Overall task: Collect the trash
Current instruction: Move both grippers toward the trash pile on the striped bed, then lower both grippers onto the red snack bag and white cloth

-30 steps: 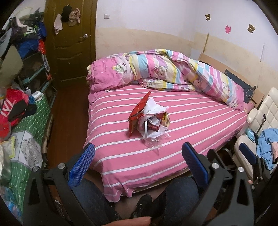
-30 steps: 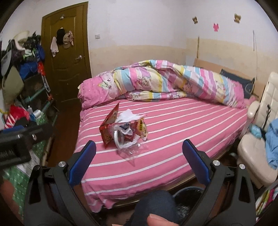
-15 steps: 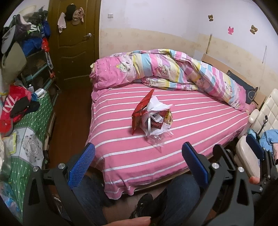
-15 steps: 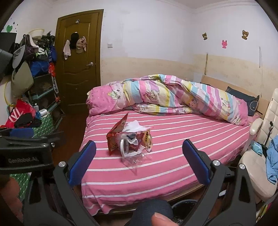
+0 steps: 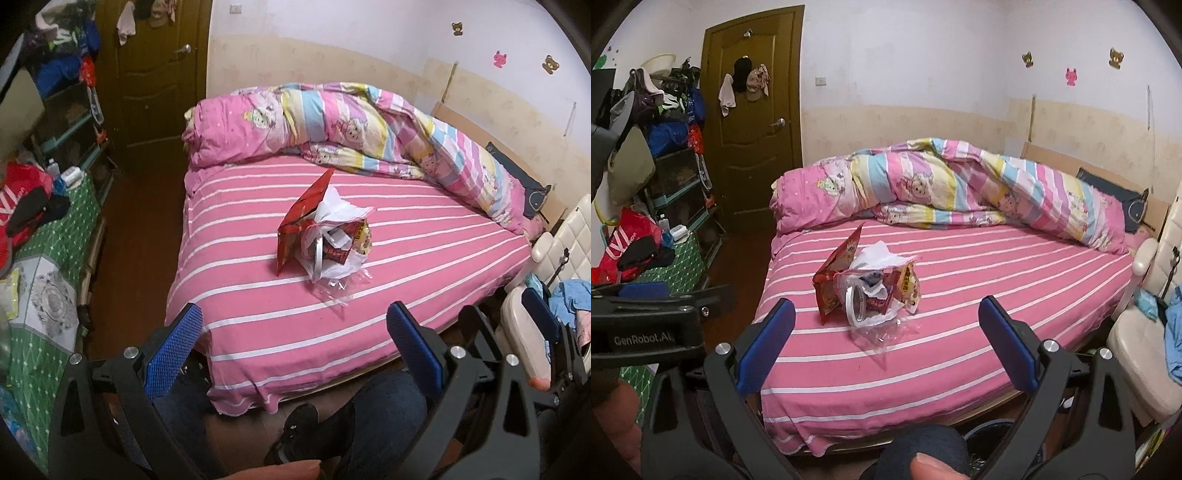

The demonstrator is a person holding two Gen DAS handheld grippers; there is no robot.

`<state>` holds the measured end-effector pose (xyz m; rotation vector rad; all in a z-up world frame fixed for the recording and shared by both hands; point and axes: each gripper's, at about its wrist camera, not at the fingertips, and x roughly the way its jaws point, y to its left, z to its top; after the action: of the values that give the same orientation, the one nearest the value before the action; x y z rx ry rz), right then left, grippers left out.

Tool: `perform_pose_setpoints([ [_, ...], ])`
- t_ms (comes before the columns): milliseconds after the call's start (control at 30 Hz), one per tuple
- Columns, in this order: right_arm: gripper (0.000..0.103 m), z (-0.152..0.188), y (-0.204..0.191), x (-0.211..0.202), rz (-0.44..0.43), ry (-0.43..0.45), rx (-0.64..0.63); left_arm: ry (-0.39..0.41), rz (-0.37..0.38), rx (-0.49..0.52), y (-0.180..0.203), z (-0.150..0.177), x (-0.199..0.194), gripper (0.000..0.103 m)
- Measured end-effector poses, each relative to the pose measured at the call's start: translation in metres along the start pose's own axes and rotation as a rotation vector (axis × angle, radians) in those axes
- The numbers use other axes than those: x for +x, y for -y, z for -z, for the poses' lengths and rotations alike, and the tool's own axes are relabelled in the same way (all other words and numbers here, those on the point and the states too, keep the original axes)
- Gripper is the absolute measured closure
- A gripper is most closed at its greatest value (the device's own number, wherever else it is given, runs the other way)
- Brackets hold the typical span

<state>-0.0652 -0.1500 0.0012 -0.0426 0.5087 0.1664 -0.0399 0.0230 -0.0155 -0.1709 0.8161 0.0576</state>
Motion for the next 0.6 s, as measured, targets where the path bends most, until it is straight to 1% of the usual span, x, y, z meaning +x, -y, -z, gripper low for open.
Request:
perform_pose_setpoints([
  [200,0.005,0.002,0.006,0.040,-0.020,-0.063,0.032,-0.048,-0.012,-0.011,-0.005,-0.013,0.032,0.006],
  [367,0.005,0.000,0.011,0.065,-0.010,-0.087,0.031,-0.077,-0.006,-0.006,-0.005,-0.024,0.056,0.006],
  [600,0.005,-0.001,0.020,0.096,-0.004,-0.112,0.042,-0.093,0.000,0.008,-0.001,-0.036,0.083,0.006],
])
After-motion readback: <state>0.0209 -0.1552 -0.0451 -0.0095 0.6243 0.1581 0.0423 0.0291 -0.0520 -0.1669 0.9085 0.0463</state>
